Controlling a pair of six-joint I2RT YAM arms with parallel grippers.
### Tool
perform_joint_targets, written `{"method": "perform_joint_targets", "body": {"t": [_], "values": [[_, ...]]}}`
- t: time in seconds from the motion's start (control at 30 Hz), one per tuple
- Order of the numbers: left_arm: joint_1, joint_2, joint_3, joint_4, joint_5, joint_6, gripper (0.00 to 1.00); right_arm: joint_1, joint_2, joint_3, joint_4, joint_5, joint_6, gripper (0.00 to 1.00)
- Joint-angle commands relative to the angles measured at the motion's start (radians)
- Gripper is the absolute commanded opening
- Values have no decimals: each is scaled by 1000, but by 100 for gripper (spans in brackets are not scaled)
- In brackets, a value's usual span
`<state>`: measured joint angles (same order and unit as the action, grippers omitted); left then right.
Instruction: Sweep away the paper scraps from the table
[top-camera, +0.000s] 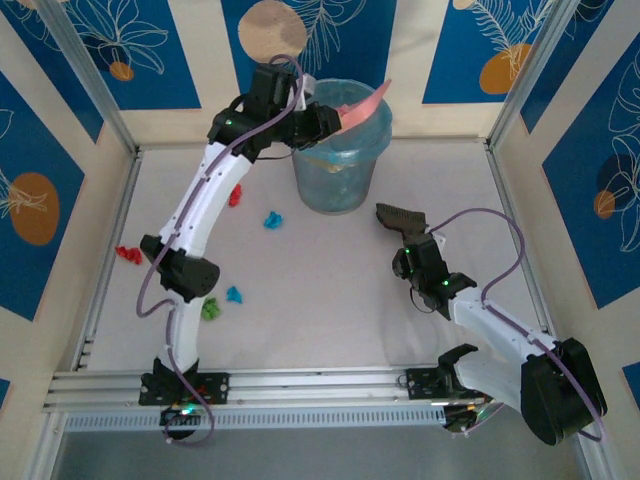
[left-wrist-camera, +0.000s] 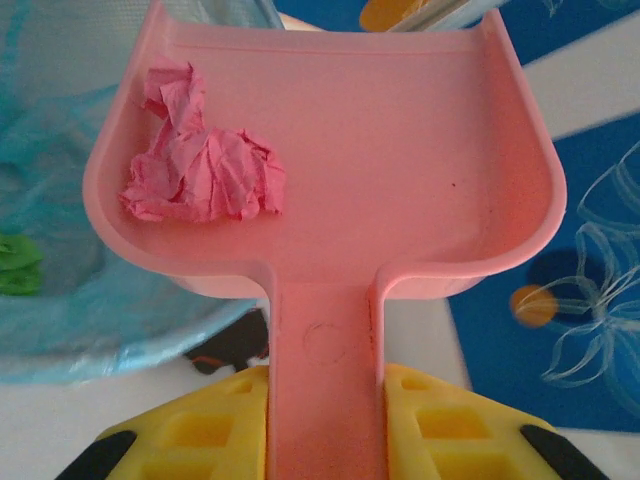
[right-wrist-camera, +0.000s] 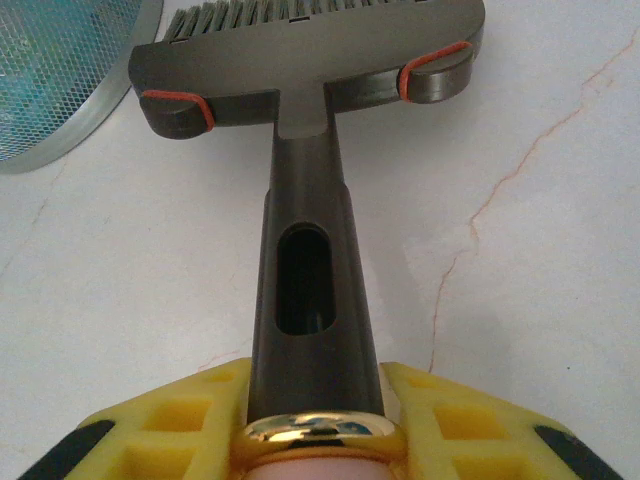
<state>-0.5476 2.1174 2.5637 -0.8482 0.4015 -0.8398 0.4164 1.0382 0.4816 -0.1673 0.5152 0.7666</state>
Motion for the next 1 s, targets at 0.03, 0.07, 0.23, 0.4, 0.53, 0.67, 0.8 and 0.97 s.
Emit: {"method": "perform_joint_targets", "body": {"t": [0.03,0.07,0.23,0.4,0.53,0.67,0.8,0.97], "values": [[17,-13,-69,292,168,-259,0,-10,11,24,10,-18,-7,0],[17,-26,-116,341,169,-288,0,-11,12,25,9,-17,-9,0],[31,-100,-335,562,142,-413,0,-15,14,26,8,-16,-12,0],[45,-189,-546,768,95,-494,0,-19,16,28,4,-15,-13,0],[56,-186,-578,874,125,-548,0,-22,19,25,6,-13,-15,0],[57,-203,-629,937,128,-586,0,-23,25,27,6,-12,-15,0],[59,-235,-685,1016,114,-624,0,-22,31,29,6,-11,-17,0],[58,-277,-744,1050,96,-631,0,-23,36,30,4,-10,-17,0]]}}
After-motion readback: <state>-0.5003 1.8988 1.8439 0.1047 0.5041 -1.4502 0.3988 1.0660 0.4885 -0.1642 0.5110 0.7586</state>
